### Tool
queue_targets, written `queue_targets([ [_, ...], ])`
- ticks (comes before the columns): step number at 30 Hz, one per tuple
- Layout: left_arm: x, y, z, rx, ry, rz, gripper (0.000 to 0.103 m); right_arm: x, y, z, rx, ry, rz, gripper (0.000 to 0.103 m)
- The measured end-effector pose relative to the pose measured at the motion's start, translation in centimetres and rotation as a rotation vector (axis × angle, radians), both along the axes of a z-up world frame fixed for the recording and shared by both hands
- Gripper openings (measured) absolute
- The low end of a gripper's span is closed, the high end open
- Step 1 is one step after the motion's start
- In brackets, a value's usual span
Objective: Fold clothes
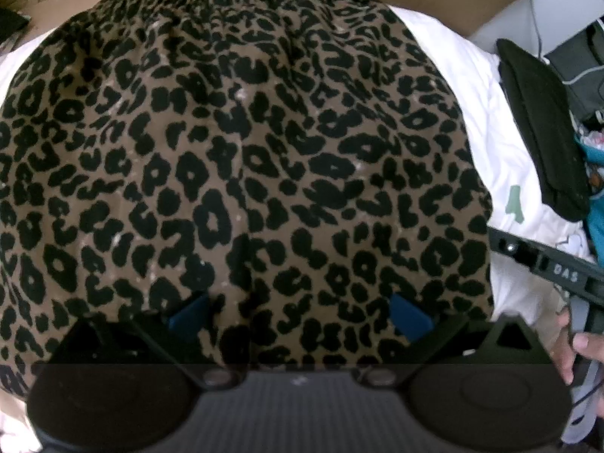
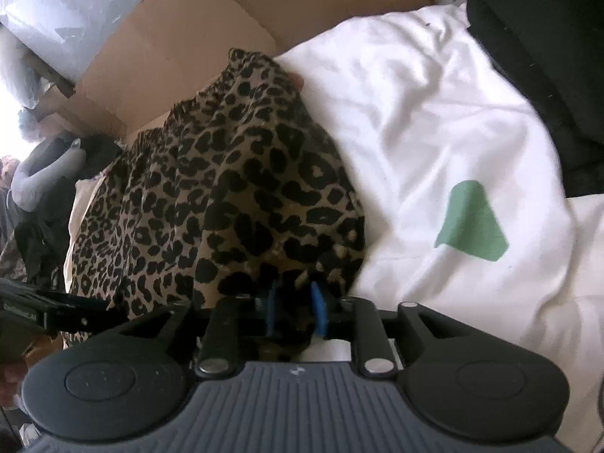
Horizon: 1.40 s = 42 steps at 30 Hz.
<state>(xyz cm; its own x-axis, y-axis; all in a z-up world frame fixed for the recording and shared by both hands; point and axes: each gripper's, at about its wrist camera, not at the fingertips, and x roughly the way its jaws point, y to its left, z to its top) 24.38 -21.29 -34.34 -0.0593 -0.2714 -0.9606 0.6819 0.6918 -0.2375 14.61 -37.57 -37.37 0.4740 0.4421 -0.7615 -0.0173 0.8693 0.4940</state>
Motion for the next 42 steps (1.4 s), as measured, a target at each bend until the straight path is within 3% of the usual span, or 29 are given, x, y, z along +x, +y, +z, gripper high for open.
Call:
queue_targets([
  [4, 0.0, 0.0, 0.0, 0.0, 0.002, 0.002, 0.102, -0.4, -1.2, 0.4, -0.023, -0.018, -0.041, 0.042],
  [13, 0.2, 0.2, -0.1, 0.0, 0.005, -0.017, 0.103, -0.9, -3.8, 1.4, -0.108, -0.069, -0.128, 0.042],
  [16, 0.2, 0.1, -0.1, 0.001, 0.006, -0.019, 0.103, -0.8, -3.9, 0.8, -0.139, -0.046, -0.114, 0.042],
  [27, 0.1, 0.0, -0.2, 0.003, 0.008, -0.015, 0.103, -0.6, -0.6, 0.5, -0.128, -0.042, -0.016, 0.042],
  [37, 0.1, 0.4, -0.5, 0.015, 0.013, -0.013, 0.102, 0.0, 0.0, -0.7, -0.065, 0.005, -0.035, 0.042],
  [39, 0.1, 0.5, -0.5, 0.016, 0.012, -0.015, 0.103, 0.1, 0.0, -0.8, -0.064, 0.006, -0.035, 0.036],
  [41, 0.0, 0.6, -0.6, 0.019, 0.011, -0.019, 0.102, 0.1, -0.2, -0.9, -0.062, 0.006, -0.035, 0.016],
  [42, 0.0, 0.7, -0.7, 0.022, 0.01, -0.022, 0.102, 0.2, -0.4, -0.9, -0.054, 0.01, -0.039, 0.016],
])
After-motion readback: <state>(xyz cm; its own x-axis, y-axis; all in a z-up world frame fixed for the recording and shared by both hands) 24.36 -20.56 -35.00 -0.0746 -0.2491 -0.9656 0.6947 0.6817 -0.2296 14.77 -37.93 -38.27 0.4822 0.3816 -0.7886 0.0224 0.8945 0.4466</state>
